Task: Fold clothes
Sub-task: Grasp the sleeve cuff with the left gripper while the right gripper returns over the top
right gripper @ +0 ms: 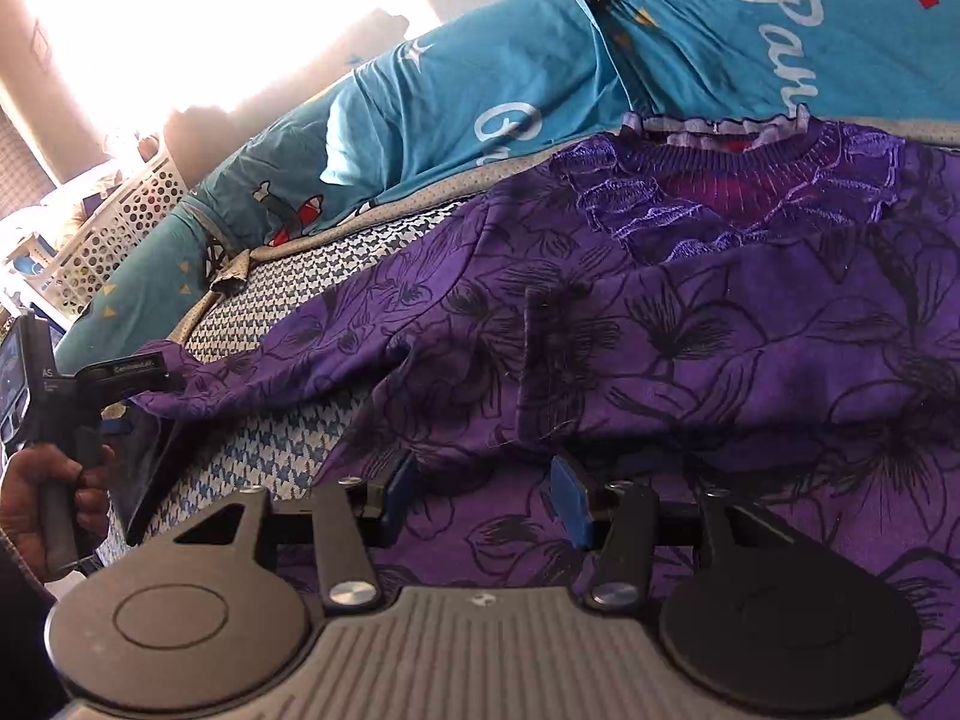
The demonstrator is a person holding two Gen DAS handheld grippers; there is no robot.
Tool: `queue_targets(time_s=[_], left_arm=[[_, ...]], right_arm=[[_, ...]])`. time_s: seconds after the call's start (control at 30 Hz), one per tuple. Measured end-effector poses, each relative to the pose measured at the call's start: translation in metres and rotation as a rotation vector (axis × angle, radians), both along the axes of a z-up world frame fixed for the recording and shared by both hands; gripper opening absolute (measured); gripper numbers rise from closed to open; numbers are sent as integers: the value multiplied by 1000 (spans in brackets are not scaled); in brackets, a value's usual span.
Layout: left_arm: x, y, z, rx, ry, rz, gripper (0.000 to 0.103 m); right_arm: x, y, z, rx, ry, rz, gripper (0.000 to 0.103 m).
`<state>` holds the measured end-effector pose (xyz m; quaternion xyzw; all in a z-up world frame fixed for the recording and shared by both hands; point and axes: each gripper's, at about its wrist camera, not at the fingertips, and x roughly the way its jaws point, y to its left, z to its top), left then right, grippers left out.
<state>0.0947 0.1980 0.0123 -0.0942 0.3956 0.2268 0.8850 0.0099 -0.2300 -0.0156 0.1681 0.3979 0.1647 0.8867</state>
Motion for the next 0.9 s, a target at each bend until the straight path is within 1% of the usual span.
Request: queue_targets(time_s=[0.03, 0.07, 0.1, 0.13, 0.17, 0.23, 0.43, 0.5, 0.6, 0.67, 0.7, 0.73, 0.83, 0.9], left_arm=[[1, 4, 0, -14, -6, 1, 77], [2, 8, 0, -30, -12, 3, 73], [3, 12, -1, -47, -19, 7, 66], [4, 16, -1, -66, -26, 13, 62], [4, 20, -1, -87, -36, 18, 60], [3, 26, 1, -125, -58, 25, 52], [1, 38, 3, -155, -100, 56, 49], [1, 43, 2, -180, -108, 70, 44], [0, 50, -2, -219, -107, 88, 38], [-1, 52, -1, -233, -121, 91, 28], [-1, 51, 0, -234, -129, 89, 20], [-1, 49, 1, -227, -135, 84, 15], [0, 40, 7, -194, -150, 66, 8], [-1, 32, 13, -185, -174, 47, 8]], right_arm=[[1, -2, -1, 8, 6, -7, 49], [2, -3, -1, 17, 13, -14, 49], [3, -5, -2, 26, 18, -19, 49], [4, -6, -2, 35, 24, -23, 49], [5, -6, -2, 40, 26, -23, 49], [6, -3, -2, 41, 27, -16, 49], [5, 6, -2, 36, 33, 15, 49], [6, 7, -3, 35, 38, 20, 49], [7, 9, -4, 35, 42, 25, 49], [7, 9, -4, 36, 44, 25, 49], [7, 9, -4, 36, 45, 25, 49], [7, 9, -5, 36, 47, 26, 49], [8, 11, -6, 32, 52, 29, 49], [8, 10, -6, 30, 54, 29, 49]])
